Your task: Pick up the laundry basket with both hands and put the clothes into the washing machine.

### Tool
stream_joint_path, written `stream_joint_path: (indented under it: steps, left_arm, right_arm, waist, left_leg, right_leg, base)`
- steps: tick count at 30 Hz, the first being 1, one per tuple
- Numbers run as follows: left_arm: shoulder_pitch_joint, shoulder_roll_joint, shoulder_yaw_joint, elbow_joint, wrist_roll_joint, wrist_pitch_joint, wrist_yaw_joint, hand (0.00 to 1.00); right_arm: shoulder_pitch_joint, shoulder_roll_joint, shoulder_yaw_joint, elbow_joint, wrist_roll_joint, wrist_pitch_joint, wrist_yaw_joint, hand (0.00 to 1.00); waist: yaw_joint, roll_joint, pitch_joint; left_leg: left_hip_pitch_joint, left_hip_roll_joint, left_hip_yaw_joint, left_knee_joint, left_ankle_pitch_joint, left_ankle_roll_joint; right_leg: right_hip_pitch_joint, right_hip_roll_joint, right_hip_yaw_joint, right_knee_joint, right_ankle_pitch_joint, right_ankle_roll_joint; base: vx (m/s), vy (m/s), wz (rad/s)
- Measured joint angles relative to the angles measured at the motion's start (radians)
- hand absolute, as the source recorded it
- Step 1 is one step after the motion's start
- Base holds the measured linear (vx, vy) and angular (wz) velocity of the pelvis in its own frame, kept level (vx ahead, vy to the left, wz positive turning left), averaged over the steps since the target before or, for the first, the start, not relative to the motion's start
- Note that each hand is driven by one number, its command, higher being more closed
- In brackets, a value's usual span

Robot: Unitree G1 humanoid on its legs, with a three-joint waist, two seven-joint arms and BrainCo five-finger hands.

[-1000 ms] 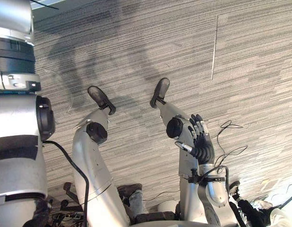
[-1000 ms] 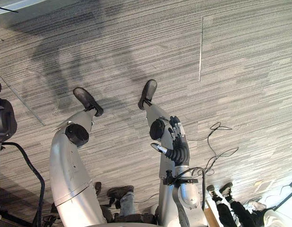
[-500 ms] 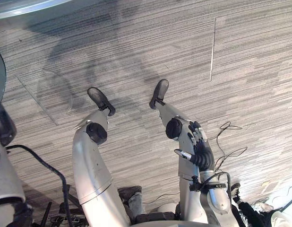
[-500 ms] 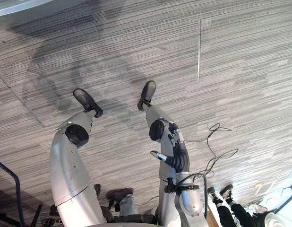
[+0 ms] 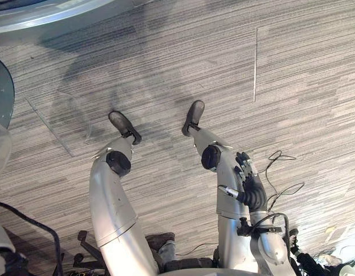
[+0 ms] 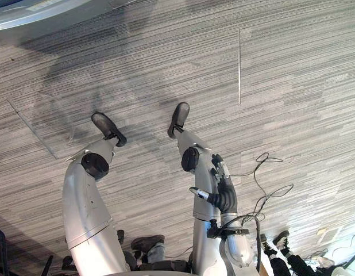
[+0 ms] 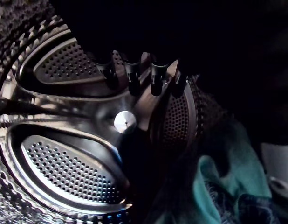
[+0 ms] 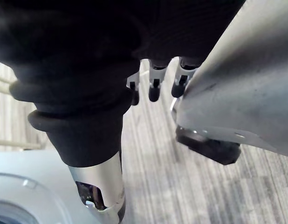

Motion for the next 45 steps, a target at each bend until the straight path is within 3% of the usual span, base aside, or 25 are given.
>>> stream_joint_path:
  steps: [1,4,5,8,12,15,17,19,21,23,24,25,27,29,30,31,33,36,37,38,39,40,41,43,45]
  left_arm:
    - [0.027,-0.012,0.028,0.001,0.014,0.010,0.005,0.00]
    - [0.145,-0.187,0.222,0.030,-0.004,0.090,0.046,0.00]
    - [0.191,-0.270,0.274,0.035,-0.062,0.109,0.058,0.00]
    - [0.304,-0.378,0.332,0.013,-0.192,0.110,0.061,0.00]
    - [0.617,-0.525,0.409,-0.166,-0.335,0.062,0.075,0.00]
    - [0.944,-0.721,0.432,-0.373,-0.403,0.012,0.074,0.00]
    - [1.197,-0.886,0.397,-0.455,-0.426,-0.027,0.032,0.00]
    - [1.347,-0.975,0.353,-0.459,-0.453,-0.042,-0.013,0.00]
    - [1.473,-1.034,0.297,-0.455,-0.483,-0.060,-0.056,0.00]
    - [1.561,-1.087,0.266,-0.427,-0.523,-0.097,-0.099,0.00]
    - [1.571,-1.111,0.269,-0.398,-0.539,-0.105,-0.107,0.00]
    - [1.574,-1.122,0.268,-0.379,-0.546,-0.107,-0.112,0.00]
    - [1.625,-1.140,0.286,-0.296,-0.580,-0.119,-0.113,0.00]
    - [1.629,-1.135,0.304,-0.175,-0.583,-0.128,-0.113,0.00]
    - [1.615,-1.156,0.312,-0.077,-0.597,-0.122,-0.117,0.00]
    - [1.615,-1.163,0.313,-0.045,-0.602,-0.119,-0.117,0.00]
    - [1.608,-1.184,0.350,0.045,-0.634,-0.108,-0.118,0.00]
    - [1.601,-1.182,0.479,0.056,-0.692,-0.096,-0.110,0.00]
    - [1.606,-1.157,0.566,0.056,-0.731,-0.088,-0.091,0.00]
    - [1.607,-1.145,0.598,0.056,-0.743,-0.084,-0.088,0.00]
    - [1.597,-1.134,0.663,0.055,-0.753,-0.077,-0.086,0.00]
    - [1.598,-1.120,0.757,0.055,-0.770,-0.065,-0.070,0.00]
    - [1.598,-1.100,0.827,0.054,-0.778,-0.056,-0.062,0.00]
    - [1.592,-1.061,0.915,0.039,-0.781,-0.053,-0.045,0.00]
    - [1.582,-1.014,0.971,-0.018,-0.780,-0.041,-0.039,0.00]
  right_arm:
    - [0.000,0.006,0.001,0.000,-0.005,-0.005,-0.003,0.00]
    - [-0.001,0.034,0.011,0.017,-0.005,-0.028,-0.036,0.00]
    - [-0.003,0.038,0.012,0.040,-0.005,-0.032,-0.038,0.00]
    - [-0.007,0.039,0.001,0.047,-0.006,-0.021,-0.039,0.00]
    - [-0.022,0.050,-0.085,0.062,-0.040,0.024,-0.086,0.00]
    - [-0.063,0.050,-0.175,0.128,-0.098,0.075,-0.126,0.00]
    - [-0.064,0.049,-0.226,0.198,-0.130,0.121,-0.137,0.00]
    - [-0.073,0.049,-0.251,0.268,-0.159,0.159,-0.133,0.00]
    - [-0.074,0.047,-0.267,0.344,-0.169,0.182,-0.122,0.00]
    - [-0.086,0.052,-0.260,0.457,-0.203,0.199,-0.103,0.00]
    - [-0.098,0.052,-0.251,0.516,-0.207,0.208,-0.094,0.00]
    - [-0.104,0.052,-0.248,0.550,-0.215,0.216,-0.089,0.00]
    - [-0.108,0.054,-0.208,0.684,-0.224,0.217,-0.063,0.00]
    - [-0.133,0.049,-0.204,0.825,-0.224,0.217,-0.052,0.00]
    - [-0.188,0.036,-0.209,0.915,-0.224,0.221,-0.036,0.00]
    - [-0.201,0.027,-0.216,0.946,-0.224,0.222,-0.035,0.00]
    - [-0.209,-0.016,-0.251,1.002,-0.224,0.223,-0.028,0.00]
    - [-0.206,-0.053,-0.284,1.038,-0.225,0.236,-0.012,0.00]
    - [-0.210,-0.065,-0.310,1.039,-0.224,0.239,-0.010,0.00]
    - [-0.210,-0.070,-0.319,1.039,-0.224,0.239,-0.009,0.00]
    - [-0.213,-0.072,-0.342,1.042,-0.223,0.240,-0.003,0.00]
    - [-0.212,-0.081,-0.360,1.043,-0.224,0.243,0.009,0.00]
    - [-0.204,-0.094,-0.373,1.043,-0.224,0.248,0.011,0.00]
    - [-0.202,-0.111,-0.373,1.048,-0.233,0.255,0.020,0.00]
    - [-0.202,-0.103,-0.366,1.066,-0.243,0.257,0.050,0.00]
  waist:
    - [0.000,0.000,0.000]
    - [0.002,0.000,-0.039]
    - [0.003,-0.001,-0.061]
    - [0.000,-0.001,-0.063]
    - [0.000,0.000,-0.062]
    - [0.003,0.002,-0.063]
    - [0.006,0.021,-0.107]
    - [0.020,0.034,-0.115]
    - [0.030,0.061,-0.153]
    - [0.031,0.097,-0.199]
    - [0.029,0.110,-0.222]
    - [0.028,0.115,-0.231]
    - [0.030,0.098,-0.323]
    - [0.033,0.074,-0.394]
    - [0.049,0.107,-0.410]
    - [0.051,0.117,-0.417]
    - [0.051,0.141,-0.432]
    - [0.058,0.137,-0.433]
    - [0.056,0.124,-0.440]
    - [0.055,0.118,-0.443]
    - [0.060,0.109,-0.439]
    - [0.058,0.100,-0.434]
    - [0.058,0.112,-0.441]
    - [0.058,0.137,-0.465]
    - [0.058,0.140,-0.476]
  left_leg:
    - [0.004,0.002,0.000,0.000,0.000,0.000]
    - [0.014,0.003,0.003,-0.014,0.002,-0.003]
    - [0.018,0.003,0.005,-0.021,0.003,-0.005]
    - [0.052,-0.002,0.014,-0.030,0.007,-0.004]
    - [0.158,-0.006,0.024,-0.051,0.009,-0.007]
    - [0.302,-0.014,0.040,-0.090,0.008,-0.017]
    - [0.414,-0.037,0.056,-0.132,-0.001,-0.022]
    - [0.547,-0.051,0.081,-0.156,-0.014,-0.039]
    - [0.657,-0.059,0.089,-0.166,-0.035,-0.054]
    - [0.785,-0.059,0.093,-0.191,-0.041,-0.046]
    - [0.829,-0.051,0.094,-0.209,-0.032,-0.047]
    - [0.864,-0.051,0.093,-0.225,-0.025,-0.054]
    - [0.969,-0.094,0.069,-0.337,0.025,-0.107]
    - [0.979,-0.141,-0.008,-0.438,0.084,-0.159]
    - [1.010,-0.149,-0.048,-0.547,0.135,-0.151]
    - [1.028,-0.158,-0.067,-0.606,0.169,-0.134]
    - [1.067,-0.192,-0.144,-0.754,0.315,-0.105]
    - [1.069,-0.213,-0.114,-0.766,0.396,-0.088]
    - [1.075,-0.241,-0.093,-0.816,0.484,-0.081]
    - [1.084,-0.253,-0.093,-0.833,0.494,-0.078]
    - [1.087,-0.252,-0.084,-0.784,0.438,-0.076]
    - [1.107,-0.252,-0.068,-0.687,0.332,-0.071]
    - [1.137,-0.252,-0.060,-0.663,0.281,-0.075]
    - [1.161,-0.269,-0.063,-0.712,0.263,-0.093]
    - [1.187,-0.292,-0.067,-0.811,0.271,-0.103]
  right_leg:
    - [0.003,0.002,0.000,0.000,0.000,0.000]
    - [0.012,0.006,0.001,-0.007,0.000,0.000]
    - [0.013,0.004,0.001,-0.009,0.000,0.000]
    - [0.039,-0.001,0.003,-0.009,-0.001,0.000]
    - [0.136,0.000,0.006,-0.026,-0.001,0.000]
    - [0.273,0.000,0.006,-0.064,-0.011,0.011]
    - [0.369,-0.011,0.009,-0.079,-0.028,0.028]
    - [0.475,-0.023,0.026,-0.076,-0.048,0.037]
    - [0.565,-0.028,0.048,-0.057,-0.072,0.072]
    - [0.635,-0.008,0.164,0.028,-0.073,0.107]
    - [0.655,-0.012,0.195,0.093,-0.090,0.081]
    - [0.675,-0.027,0.215,0.148,-0.104,0.058]
    - [0.805,-0.096,0.313,0.117,-0.119,0.075]
    - [0.945,-0.085,0.302,-0.115,-0.219,0.231]
    - [0.979,-0.053,0.257,-0.191,-0.179,0.206]
    - [0.994,-0.042,0.242,-0.223,-0.164,0.200]
    - [1.069,-0.039,0.137,-0.284,-0.154,0.192]
    - [1.139,-0.057,0.050,-0.319,-0.157,0.189]
    - [1.170,-0.075,0.010,-0.349,-0.151,0.180]
    - [1.182,-0.087,-0.010,-0.367,-0.142,0.173]
    - [1.199,-0.099,-0.018,-0.378,-0.132,0.175]
    - [1.234,-0.111,-0.023,-0.388,-0.126,0.183]
    - [1.256,-0.116,-0.025,-0.409,-0.115,0.200]
    - [1.276,-0.112,-0.028,-0.460,-0.086,0.225]
    - [1.285,-0.112,-0.045,-0.513,-0.052,0.240]
  base:
    - [0.00,0.000,0.00]
    - [0.02,-0.014,0.01]
    - [0.03,-0.024,0.09]
    - [0.02,-0.014,0.09]
    - [0.03,-0.006,0.12]
    - [0.01,-0.004,0.24]
    - [0.03,0.010,0.30]
    - [0.08,0.017,0.19]
    - [0.09,0.019,0.11]
    - [0.10,-0.001,0.24]
    - [0.15,-0.095,0.33]
    - [0.19,-0.194,0.43]
    - [0.17,-0.268,0.58]
    - [0.13,-0.374,0.67]
    - [0.09,-0.301,0.44]
    - [0.06,-0.222,0.46]
    - [0.04,-0.192,1.04]
    - [0.03,-0.092,1.05]
    - [0.02,-0.031,0.73]
    - [0.04,0.003,0.67]
    - [0.07,0.069,0.32]
    - [0.07,0.116,0.20]
    - [0.04,0.130,0.11]
    - [-0.01,0.170,0.03]
    - [-0.02,0.184,0.20]
